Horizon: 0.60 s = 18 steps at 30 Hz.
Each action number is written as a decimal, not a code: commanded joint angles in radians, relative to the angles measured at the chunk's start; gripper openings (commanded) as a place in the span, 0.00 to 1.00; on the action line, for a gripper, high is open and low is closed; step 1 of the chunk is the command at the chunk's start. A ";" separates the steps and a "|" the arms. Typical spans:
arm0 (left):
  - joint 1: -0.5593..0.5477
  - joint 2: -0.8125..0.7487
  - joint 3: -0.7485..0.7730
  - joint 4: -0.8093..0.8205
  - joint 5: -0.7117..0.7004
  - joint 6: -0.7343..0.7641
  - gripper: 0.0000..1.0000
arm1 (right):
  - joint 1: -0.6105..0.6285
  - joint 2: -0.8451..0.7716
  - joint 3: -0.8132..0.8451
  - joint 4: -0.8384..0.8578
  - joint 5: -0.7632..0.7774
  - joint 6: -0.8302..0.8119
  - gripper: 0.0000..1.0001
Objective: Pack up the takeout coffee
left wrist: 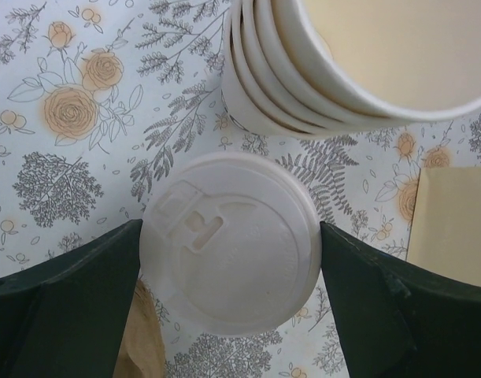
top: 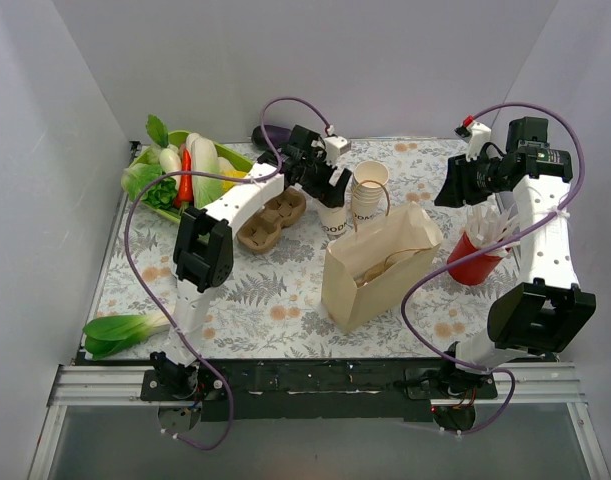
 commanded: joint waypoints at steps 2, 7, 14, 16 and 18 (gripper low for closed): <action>-0.009 -0.138 -0.104 -0.058 0.009 0.046 0.85 | -0.003 -0.004 0.009 0.017 -0.024 0.010 0.48; -0.011 -0.239 -0.222 -0.055 -0.009 0.086 0.83 | -0.003 -0.004 -0.003 0.021 -0.026 0.010 0.47; -0.009 -0.425 -0.413 -0.047 -0.058 0.181 0.82 | -0.001 0.006 -0.014 0.030 -0.032 0.010 0.47; -0.011 -0.490 -0.475 -0.047 -0.070 0.215 0.82 | -0.003 0.014 -0.008 0.030 -0.033 0.010 0.48; -0.012 -0.570 -0.538 -0.035 -0.080 0.236 0.82 | -0.003 0.020 -0.003 0.033 -0.036 0.010 0.47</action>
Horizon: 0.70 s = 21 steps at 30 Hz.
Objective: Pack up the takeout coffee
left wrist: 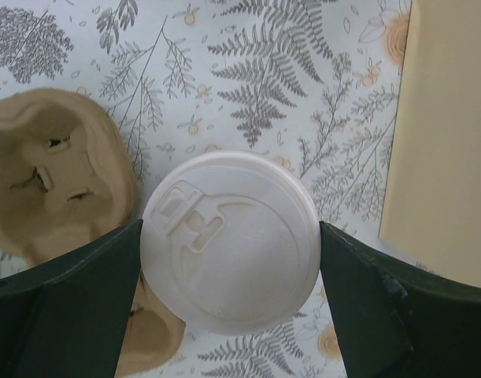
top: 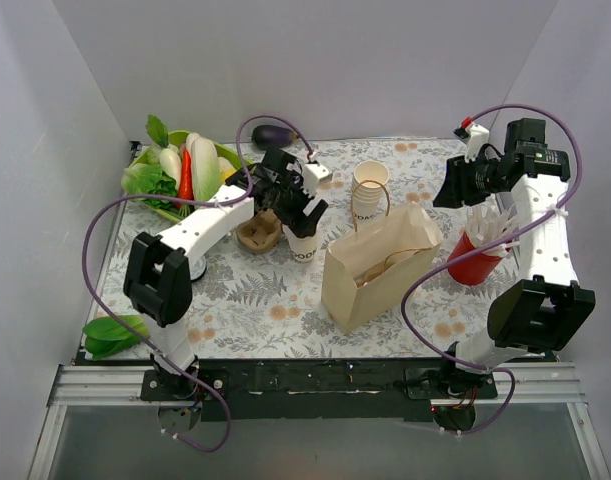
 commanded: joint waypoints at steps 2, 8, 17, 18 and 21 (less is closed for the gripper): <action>-0.007 -0.233 -0.173 0.025 -0.031 0.115 0.81 | -0.003 0.018 0.011 0.035 -0.029 0.014 0.47; -0.016 -0.434 -0.383 0.045 -0.036 0.213 0.81 | -0.001 0.026 0.008 0.050 -0.043 0.023 0.48; -0.018 -0.614 -0.557 0.033 -0.030 0.324 0.82 | -0.003 0.011 -0.031 0.105 -0.066 0.051 0.48; -0.018 -0.620 -0.575 0.033 -0.028 0.334 0.82 | -0.003 0.012 -0.031 0.105 -0.067 0.051 0.48; -0.018 -0.632 -0.606 0.037 -0.022 0.336 0.82 | -0.001 0.009 -0.031 0.102 -0.063 0.041 0.48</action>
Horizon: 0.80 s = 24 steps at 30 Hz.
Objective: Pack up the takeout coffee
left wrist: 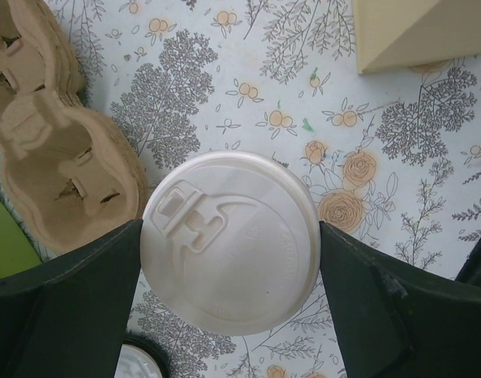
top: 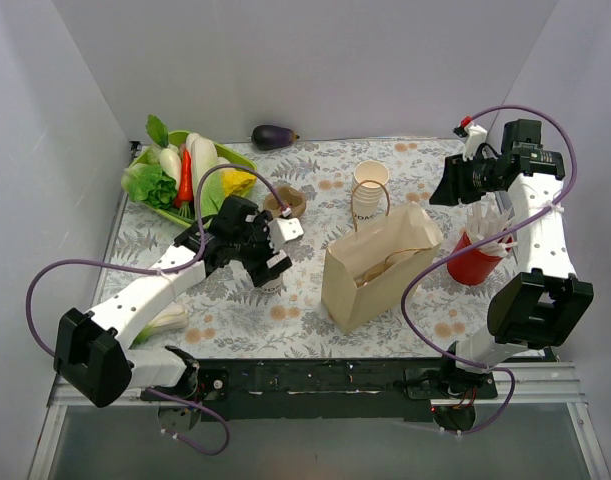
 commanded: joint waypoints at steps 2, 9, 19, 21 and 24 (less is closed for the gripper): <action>-0.004 -0.048 -0.050 0.014 0.010 0.044 0.82 | -0.001 -0.022 -0.002 0.027 -0.022 -0.004 0.48; -0.004 -0.080 -0.080 0.034 0.039 0.015 0.93 | -0.003 -0.053 -0.048 0.052 -0.032 -0.004 0.47; -0.003 -0.125 -0.051 -0.036 0.066 -0.037 0.98 | -0.003 -0.069 -0.082 0.076 -0.048 0.007 0.48; -0.004 -0.120 -0.010 -0.030 0.032 -0.119 0.98 | -0.001 -0.071 -0.082 0.079 -0.055 0.012 0.48; -0.003 -0.074 0.102 -0.074 -0.134 -0.315 0.98 | -0.003 -0.066 -0.070 0.078 -0.061 0.019 0.48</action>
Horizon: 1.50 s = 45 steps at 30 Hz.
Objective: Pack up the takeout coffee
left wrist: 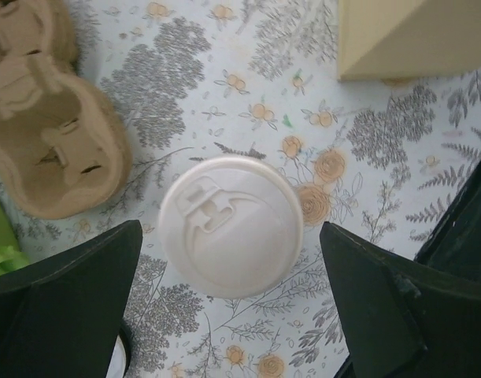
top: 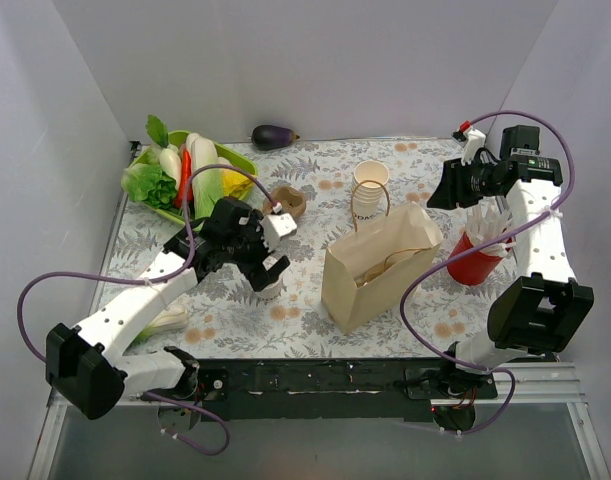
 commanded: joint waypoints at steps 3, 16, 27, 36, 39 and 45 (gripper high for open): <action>0.016 0.074 0.253 -0.164 -0.215 -0.371 0.98 | -0.003 -0.032 0.003 0.030 -0.053 0.030 0.48; 0.041 0.185 0.355 -0.348 -0.106 -0.414 0.95 | -0.003 -0.027 0.001 0.062 -0.074 0.067 0.48; 0.027 0.241 0.361 -0.372 -0.082 -0.408 0.95 | -0.003 -0.060 -0.050 0.074 -0.060 0.065 0.48; 0.002 0.263 0.349 -0.363 -0.106 -0.429 0.97 | -0.001 -0.057 -0.043 0.074 -0.053 0.060 0.48; -0.001 0.275 0.338 -0.348 -0.114 -0.442 0.98 | -0.003 -0.057 -0.045 0.079 -0.051 0.060 0.48; -0.005 0.289 0.352 -0.334 -0.148 -0.443 0.98 | -0.003 -0.060 -0.053 0.074 -0.047 0.054 0.48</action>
